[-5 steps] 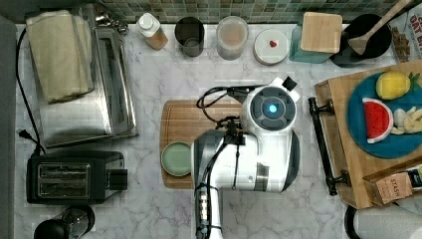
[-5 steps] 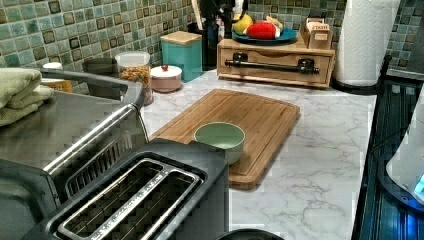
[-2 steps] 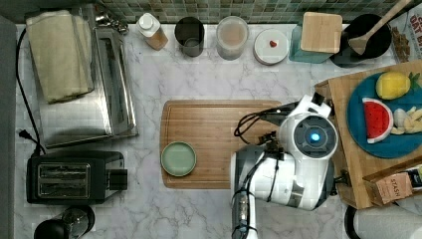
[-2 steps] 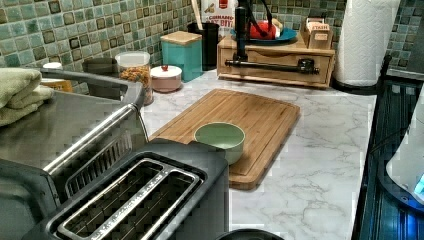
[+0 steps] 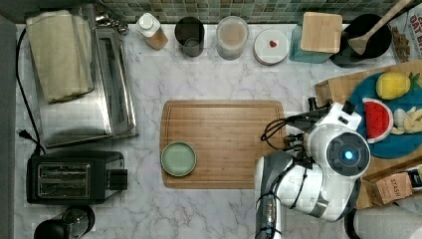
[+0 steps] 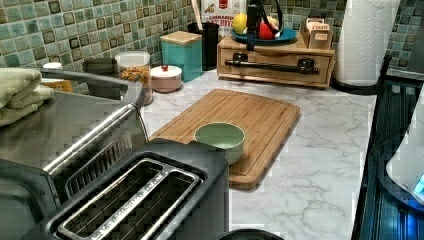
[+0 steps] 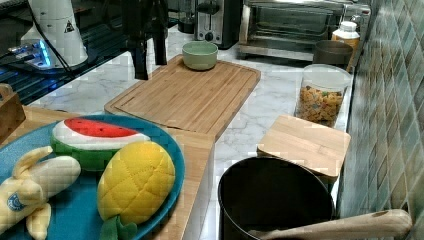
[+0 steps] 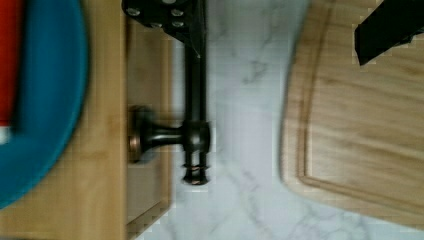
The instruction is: Open the drawer.
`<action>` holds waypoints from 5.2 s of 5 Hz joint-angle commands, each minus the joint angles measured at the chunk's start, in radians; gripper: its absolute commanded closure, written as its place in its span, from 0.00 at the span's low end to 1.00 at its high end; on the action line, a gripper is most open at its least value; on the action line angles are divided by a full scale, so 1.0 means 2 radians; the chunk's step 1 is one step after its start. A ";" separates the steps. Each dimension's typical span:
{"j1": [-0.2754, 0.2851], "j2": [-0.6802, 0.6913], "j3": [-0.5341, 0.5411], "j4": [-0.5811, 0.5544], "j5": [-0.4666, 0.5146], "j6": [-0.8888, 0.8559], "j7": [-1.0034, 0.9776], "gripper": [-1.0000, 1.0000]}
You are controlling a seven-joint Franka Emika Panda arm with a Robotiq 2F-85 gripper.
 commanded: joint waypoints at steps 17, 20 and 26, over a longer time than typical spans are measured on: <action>0.022 0.075 0.066 -0.145 0.033 0.174 0.014 0.00; 0.117 -0.006 0.105 -0.184 0.022 0.077 0.152 0.00; 0.152 -0.035 0.091 -0.208 0.017 0.102 0.164 0.00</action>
